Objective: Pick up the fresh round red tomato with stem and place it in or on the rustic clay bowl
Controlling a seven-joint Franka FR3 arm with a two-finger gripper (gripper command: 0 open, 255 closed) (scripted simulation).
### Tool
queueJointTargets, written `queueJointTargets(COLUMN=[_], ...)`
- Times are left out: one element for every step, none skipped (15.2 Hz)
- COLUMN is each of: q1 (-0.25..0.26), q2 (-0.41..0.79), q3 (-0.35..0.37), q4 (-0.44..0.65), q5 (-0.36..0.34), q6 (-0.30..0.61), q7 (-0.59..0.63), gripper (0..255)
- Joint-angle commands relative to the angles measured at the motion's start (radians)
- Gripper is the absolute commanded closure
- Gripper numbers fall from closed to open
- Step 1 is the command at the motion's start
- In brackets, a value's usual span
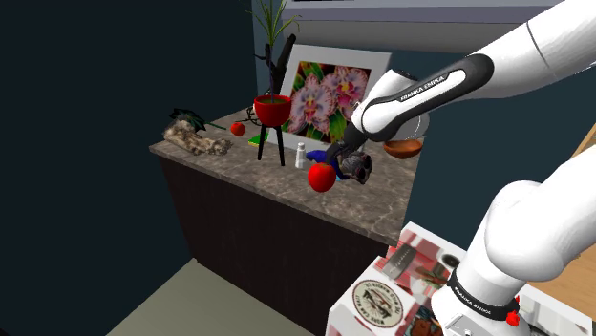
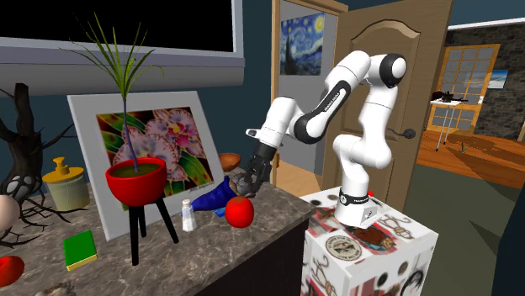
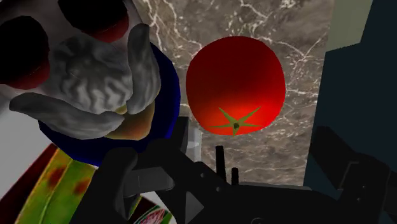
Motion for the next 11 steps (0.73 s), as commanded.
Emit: queueJointTargets(q1=[0.019,0.027,0.035,0.045,0.055,0.065,0.071,0.071,0.071,0.071,0.071], q2=[0.023,0.040,0.057,0.075,0.092,0.110,0.121,0.121,0.121,0.121,0.121], q3=[-0.021,-0.026,-0.031,-0.037,-0.043,-0.050,-0.054,-0.054,-0.054,-0.054,-0.054], q4=[0.011,0.013,0.015,0.018,0.020,0.023,0.025,0.025,0.025,0.025,0.025], q5=[-0.023,-0.015,-0.006,0.004,0.015,0.027,0.035,0.035,0.035,0.035,0.035], q6=[0.006,0.021,0.037,0.052,0.067,0.082,0.090,0.090,0.090,0.090,0.090], q7=[-0.086,-0.092,-0.099,-0.106,-0.114,-0.123,-0.129,-0.129,-0.129,-0.129,-0.129], gripper=[0,0,0,0,0,0,0,0,0,0,0])
